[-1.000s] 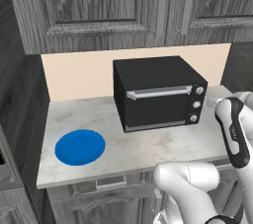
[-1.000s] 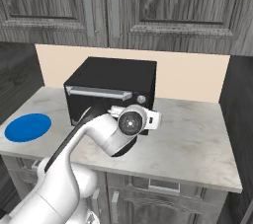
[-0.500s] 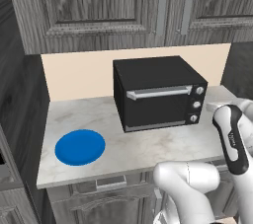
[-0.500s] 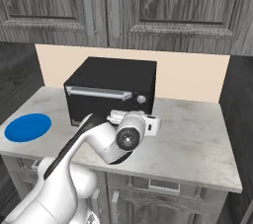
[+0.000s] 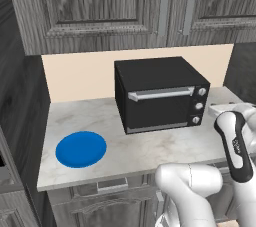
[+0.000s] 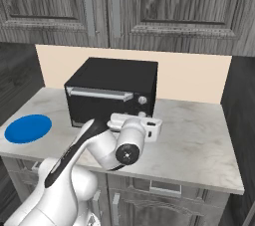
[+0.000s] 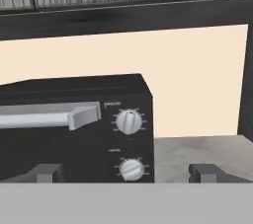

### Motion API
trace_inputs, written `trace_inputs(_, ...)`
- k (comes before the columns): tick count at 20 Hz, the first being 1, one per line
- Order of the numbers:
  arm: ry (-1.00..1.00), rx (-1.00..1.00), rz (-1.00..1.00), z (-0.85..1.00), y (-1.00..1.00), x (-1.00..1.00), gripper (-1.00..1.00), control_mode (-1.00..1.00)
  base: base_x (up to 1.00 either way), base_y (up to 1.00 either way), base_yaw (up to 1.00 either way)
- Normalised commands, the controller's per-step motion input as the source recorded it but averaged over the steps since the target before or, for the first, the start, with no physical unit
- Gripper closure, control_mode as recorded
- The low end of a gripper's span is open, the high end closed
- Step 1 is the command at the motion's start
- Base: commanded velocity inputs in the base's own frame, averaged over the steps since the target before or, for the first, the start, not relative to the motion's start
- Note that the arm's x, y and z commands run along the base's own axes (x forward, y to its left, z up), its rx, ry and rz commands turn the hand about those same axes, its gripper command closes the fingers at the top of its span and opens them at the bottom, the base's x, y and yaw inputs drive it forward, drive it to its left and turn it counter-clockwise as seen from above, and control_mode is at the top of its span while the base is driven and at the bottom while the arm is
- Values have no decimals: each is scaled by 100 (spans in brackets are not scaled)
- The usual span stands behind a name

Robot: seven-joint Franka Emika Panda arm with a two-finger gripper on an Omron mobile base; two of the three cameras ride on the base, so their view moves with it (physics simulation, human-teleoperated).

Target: Pull the toaster oven rack outwards. Pick up the baguette from the plate and place it on the toaster oven rack. Close the toaster oven door fully and set the temperature to the lowest setting.

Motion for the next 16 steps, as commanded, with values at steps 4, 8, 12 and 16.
trace_inputs(4,-4,0,0,0,0,0,-100,-100,0,0,0)
trace_inputs(8,-3,0,0,-6,0,0,-100,-100,0,0,0)
trace_inputs(12,-2,0,0,-4,0,0,-100,-100,0,0,0)
trace_inputs(16,-1,0,0,-8,0,0,-100,-100,0,0,0)
